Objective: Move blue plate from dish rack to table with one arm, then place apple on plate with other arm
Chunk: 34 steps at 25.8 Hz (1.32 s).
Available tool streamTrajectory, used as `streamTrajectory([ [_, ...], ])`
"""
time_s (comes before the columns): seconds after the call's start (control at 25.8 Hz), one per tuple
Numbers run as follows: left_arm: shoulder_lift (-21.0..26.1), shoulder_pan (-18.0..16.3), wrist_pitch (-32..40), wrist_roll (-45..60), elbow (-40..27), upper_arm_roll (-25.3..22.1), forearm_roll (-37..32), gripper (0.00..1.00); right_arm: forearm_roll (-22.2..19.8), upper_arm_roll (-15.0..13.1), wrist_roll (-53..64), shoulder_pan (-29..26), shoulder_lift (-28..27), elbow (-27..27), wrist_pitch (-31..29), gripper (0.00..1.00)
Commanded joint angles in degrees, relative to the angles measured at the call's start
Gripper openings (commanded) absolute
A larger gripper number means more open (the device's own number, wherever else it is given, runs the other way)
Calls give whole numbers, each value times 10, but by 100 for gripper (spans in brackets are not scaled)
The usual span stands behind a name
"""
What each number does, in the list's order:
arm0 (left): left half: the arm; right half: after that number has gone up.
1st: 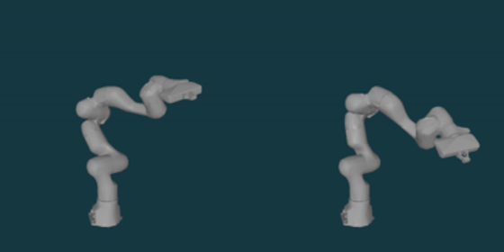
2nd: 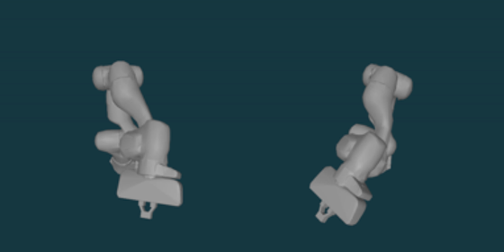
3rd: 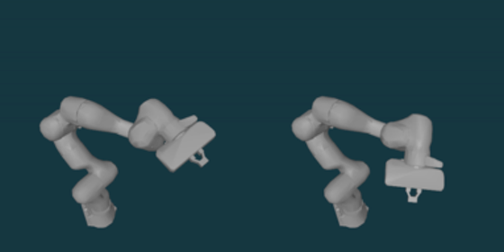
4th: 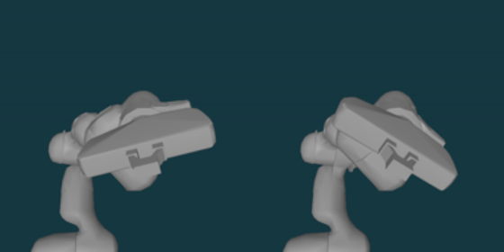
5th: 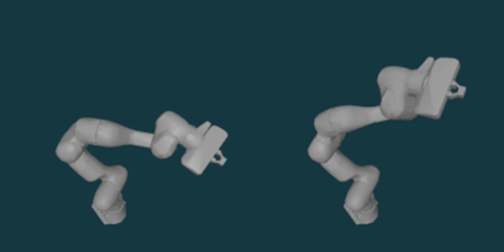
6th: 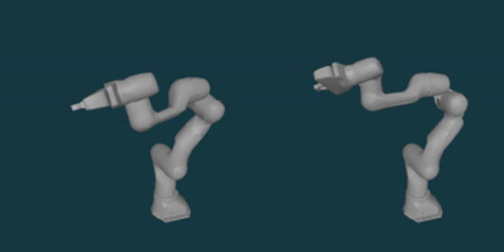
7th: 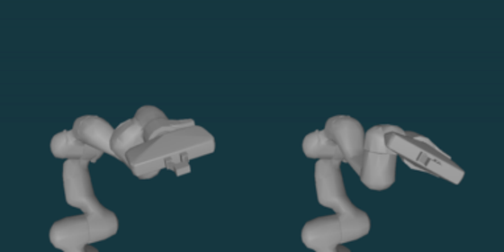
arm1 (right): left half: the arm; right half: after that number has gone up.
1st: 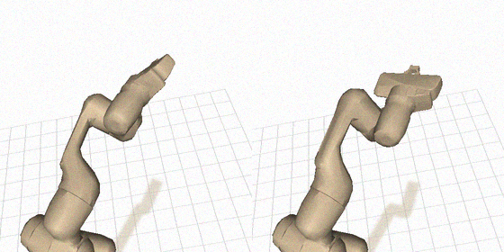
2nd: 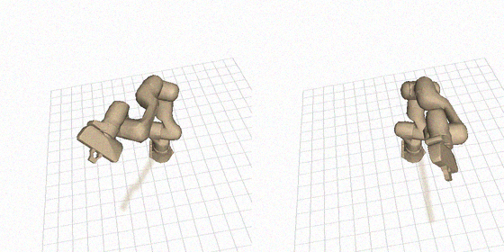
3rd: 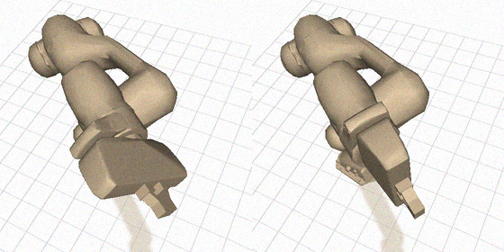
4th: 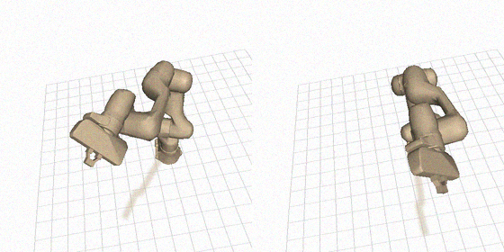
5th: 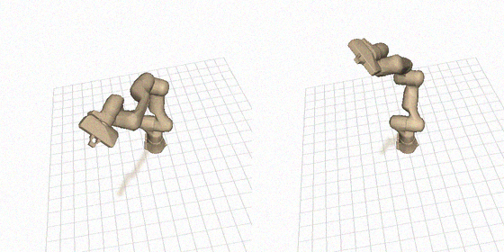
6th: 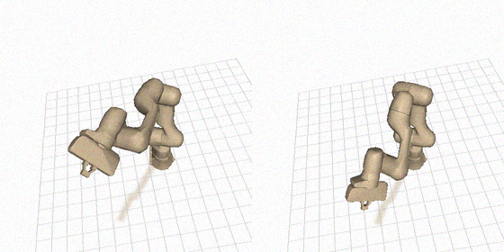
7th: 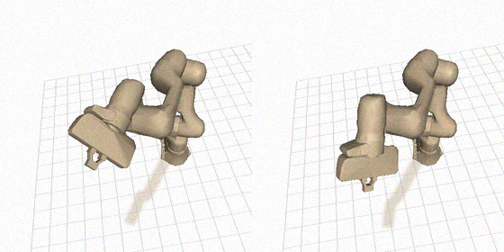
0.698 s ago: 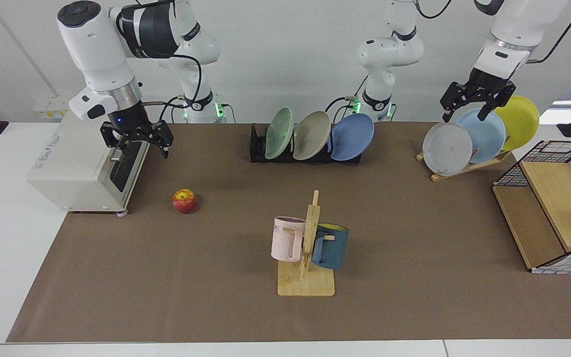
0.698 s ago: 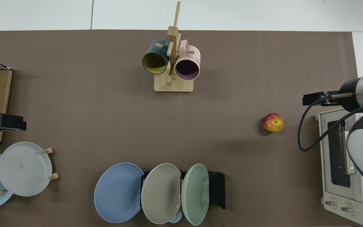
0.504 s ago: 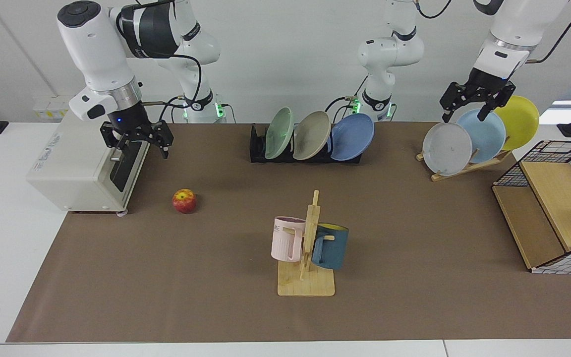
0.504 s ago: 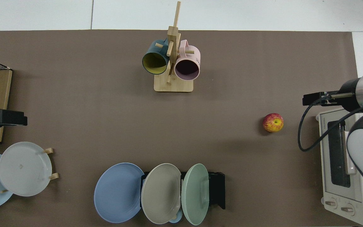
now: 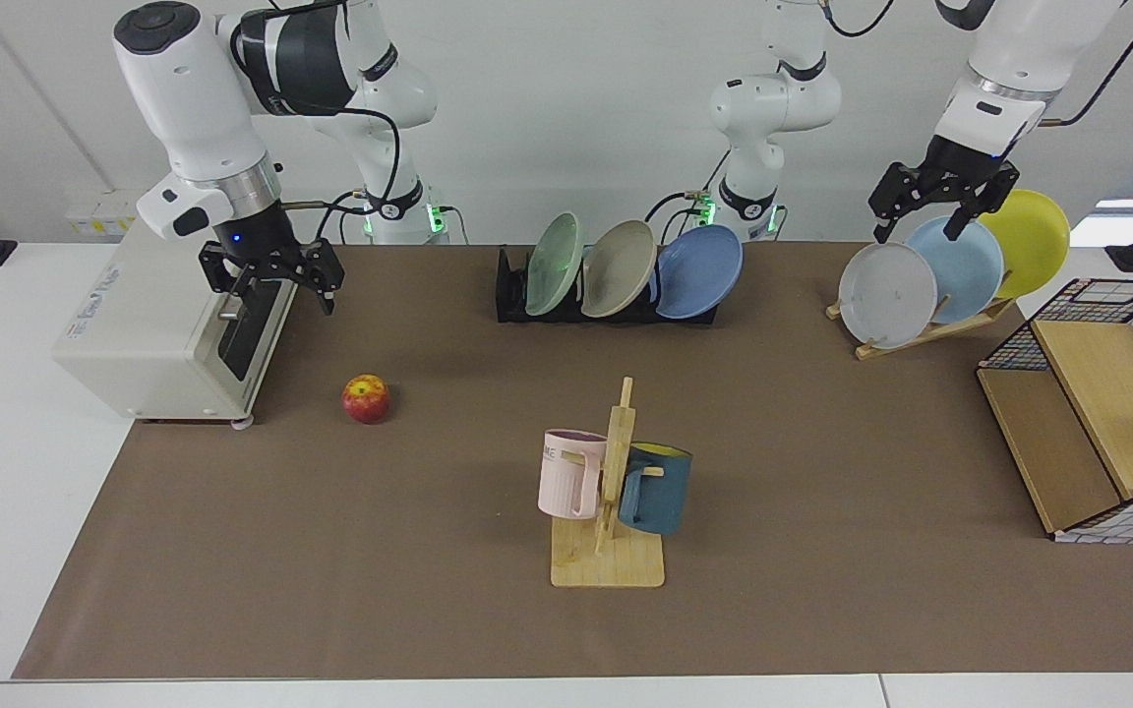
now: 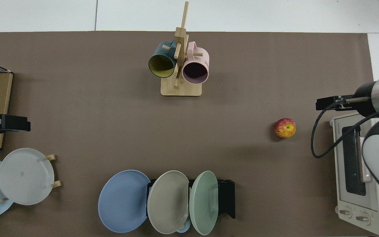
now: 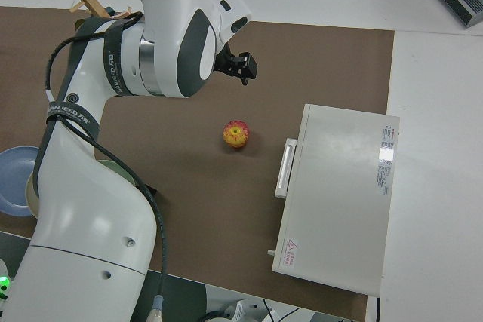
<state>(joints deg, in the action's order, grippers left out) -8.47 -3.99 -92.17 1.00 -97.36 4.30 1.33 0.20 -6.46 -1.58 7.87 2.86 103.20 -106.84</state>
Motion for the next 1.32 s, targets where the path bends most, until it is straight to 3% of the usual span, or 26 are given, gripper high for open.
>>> streamTrajectory([
  [0.0,1,6,8,1,8,-3,6,100,-5,3,-11,-4,7,5,-4,100],
  [0.47,-68,6,-5,61,-99,61,-25,100,-5,3,-11,-4,7,5,-4,100],
  [0.78,-160,7,-76,98,-245,112,-33,100,-5,3,-11,-4,7,5,-4,100],
  [0.93,-196,6,-137,158,-339,176,-33,100,-5,3,-11,-4,7,5,-4,100],
  [1.01,-209,4,-172,184,-381,206,-33,100,-5,3,-11,-4,7,5,-4,100],
  [1.28,-230,7,-202,190,-453,233,-32,100,-5,3,-11,-4,7,5,-4,100],
])
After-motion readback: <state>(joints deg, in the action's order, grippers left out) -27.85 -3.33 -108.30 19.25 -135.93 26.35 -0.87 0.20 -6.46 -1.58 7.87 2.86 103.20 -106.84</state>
